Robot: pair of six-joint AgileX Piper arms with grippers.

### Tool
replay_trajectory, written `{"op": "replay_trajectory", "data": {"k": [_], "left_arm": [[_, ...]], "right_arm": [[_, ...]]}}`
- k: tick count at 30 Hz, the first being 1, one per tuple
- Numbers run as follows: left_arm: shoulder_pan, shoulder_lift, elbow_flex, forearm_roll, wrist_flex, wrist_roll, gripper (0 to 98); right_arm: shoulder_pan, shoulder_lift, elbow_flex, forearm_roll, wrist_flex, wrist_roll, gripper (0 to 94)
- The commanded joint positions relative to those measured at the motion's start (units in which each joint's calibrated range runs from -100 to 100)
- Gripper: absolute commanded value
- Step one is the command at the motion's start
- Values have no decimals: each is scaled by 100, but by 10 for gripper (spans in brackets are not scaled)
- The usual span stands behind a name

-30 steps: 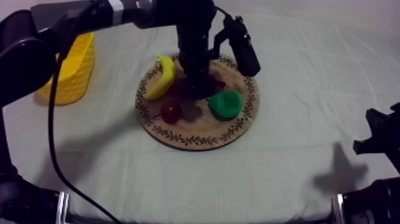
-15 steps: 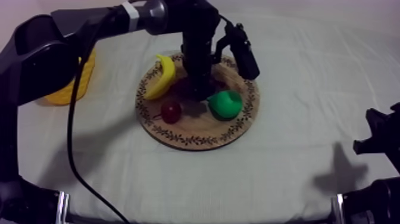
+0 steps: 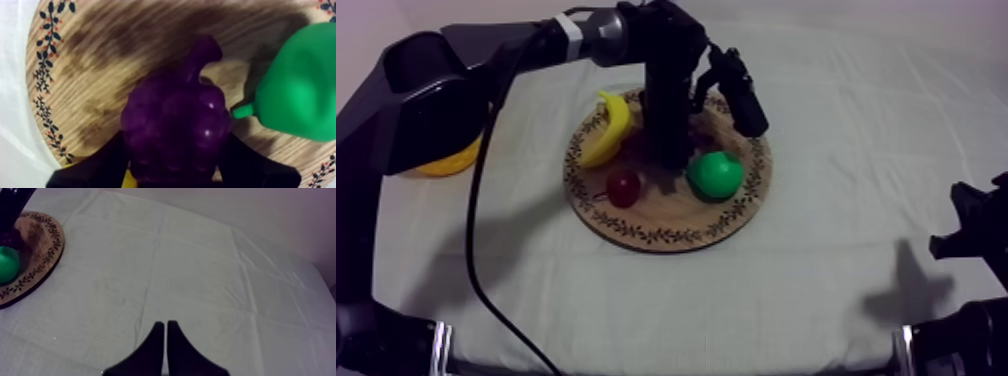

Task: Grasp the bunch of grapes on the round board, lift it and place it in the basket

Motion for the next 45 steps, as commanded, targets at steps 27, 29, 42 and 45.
{"op": "replay_trajectory", "data": {"k": [27, 29, 42, 45], "left_arm": [[210, -2498, 1047, -11, 236, 134, 493], [237, -2677, 1125, -9, 256, 145, 495], [-52, -3470, 1824, 41, 232, 169, 512], [-274, -3671, 1982, 41, 226, 150, 515]], "right_arm": [[-1, 0, -4, 0, 0, 0, 3], [-1, 0, -4, 0, 0, 0, 3], [-1, 0, -4, 0, 0, 0, 3], [-1, 0, -4, 0, 0, 0, 3]]}}
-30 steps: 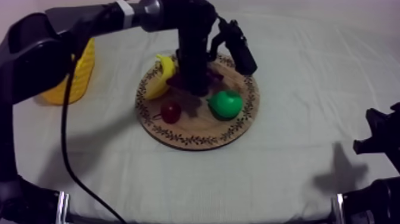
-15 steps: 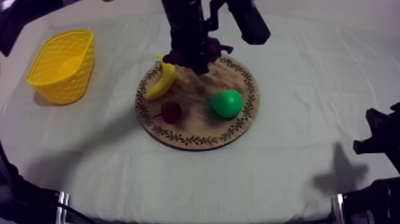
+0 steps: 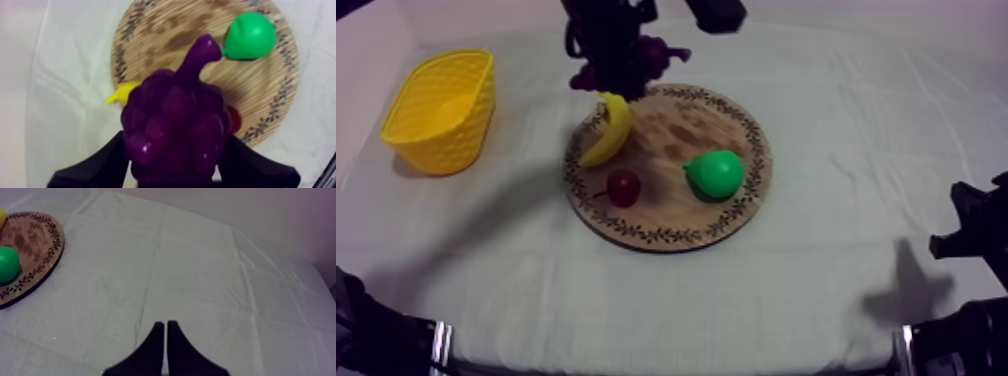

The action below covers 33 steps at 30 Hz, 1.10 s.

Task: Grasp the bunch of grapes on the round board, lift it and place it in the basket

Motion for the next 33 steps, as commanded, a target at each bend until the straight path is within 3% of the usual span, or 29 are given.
{"op": "replay_trajectory", "data": {"k": [1, 20, 33], "left_arm": [[-200, -147, 93, 0, -5, -23, 516], [-2247, -729, 641, 299, -7, -183, 532], [-3212, -586, 194, 440, -15, 181, 504]], "right_arm": [[-1, 0, -4, 0, 0, 0, 3], [-1, 0, -4, 0, 0, 0, 3], [-1, 0, -4, 0, 0, 0, 3]]}}
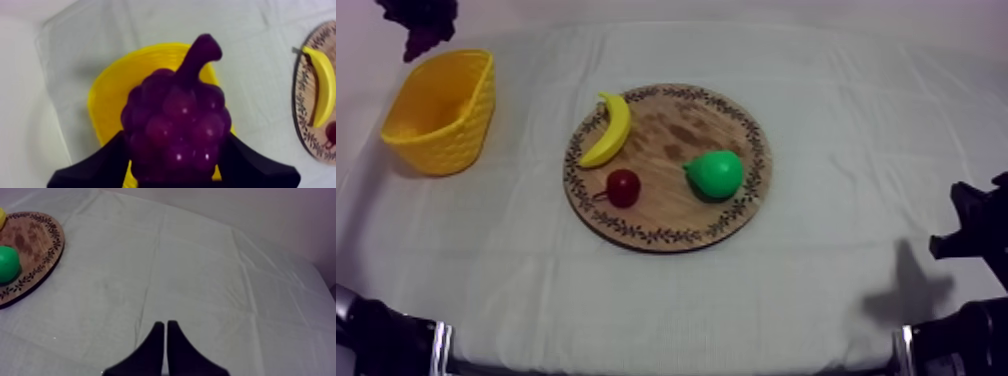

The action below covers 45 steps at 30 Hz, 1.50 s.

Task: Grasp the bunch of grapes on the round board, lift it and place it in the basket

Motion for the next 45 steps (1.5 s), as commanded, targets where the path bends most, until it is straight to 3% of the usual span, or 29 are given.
{"op": "replay_trajectory", "data": {"k": [1, 18, 37, 40, 45], "left_arm": [[-155, 13, -20, 10, -1, 68, 504], [-386, 251, -16, 74, -3, 352, 522], [-437, 1296, 604, 161, -548, 283, 574], [-459, 1432, 641, 203, -581, 301, 607], [-506, 1566, 706, 340, -585, 229, 794]], "right_arm": [[-1, 0, -4, 0, 0, -1, 3], [-1, 0, -4, 0, 0, -1, 3], [-1, 0, -4, 0, 0, -1, 3], [-1, 0, -4, 0, 0, -1, 3], [-1, 0, -4, 0, 0, -1, 3]]}}
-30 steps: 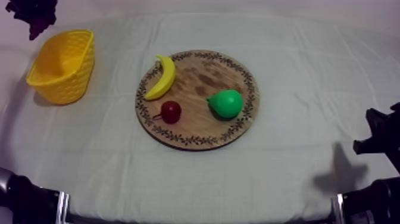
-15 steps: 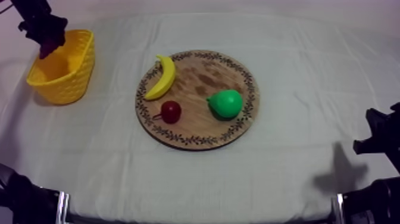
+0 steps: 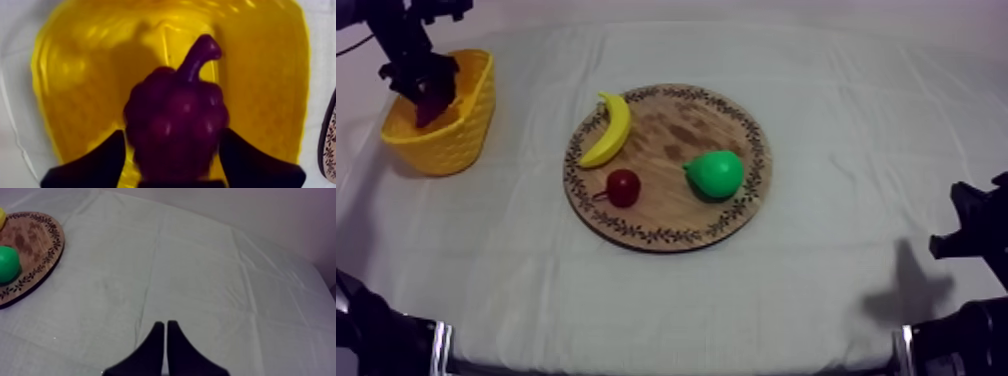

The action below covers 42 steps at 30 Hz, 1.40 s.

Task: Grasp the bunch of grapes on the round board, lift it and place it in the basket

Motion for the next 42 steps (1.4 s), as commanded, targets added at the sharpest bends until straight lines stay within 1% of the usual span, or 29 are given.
{"op": "replay_trajectory", "data": {"k": [1, 4, 6, 9, 13, 19, 25, 30, 36, 42], "left_arm": [[-7, 27, 7, 33, 20, -24, 827], [-19, 63, -18, 81, 71, -21, 899], [-22, 74, -49, 100, 117, -5, 925], [-24, 63, -83, 126, 149, 21, 931], [-37, -27, -57, 149, 161, 67, 901], [-46, -447, 140, 183, 165, 157, 813], [-31, -1183, 422, 255, 129, 172, 680], [-20, -1934, 796, 263, 58, 161, 624], [-8, -2920, 1572, 313, -449, 59, 550], [-28, -4032, 2404, 303, -959, 97, 389]], "right_arm": [[-1, 0, -4, 0, 0, -1, 3], [-1, 0, -4, 0, 0, -1, 3], [-1, 0, -4, 0, 0, -1, 3], [-1, 0, -4, 0, 0, -1, 3], [-1, 0, -4, 0, 0, -1, 3], [-1, 0, -4, 0, 0, -1, 3], [-1, 0, -4, 0, 0, -1, 3], [-1, 0, -4, 0, 0, -1, 3], [-1, 0, -4, 0, 0, -1, 3], [-1, 0, -4, 0, 0, -1, 3]]}}
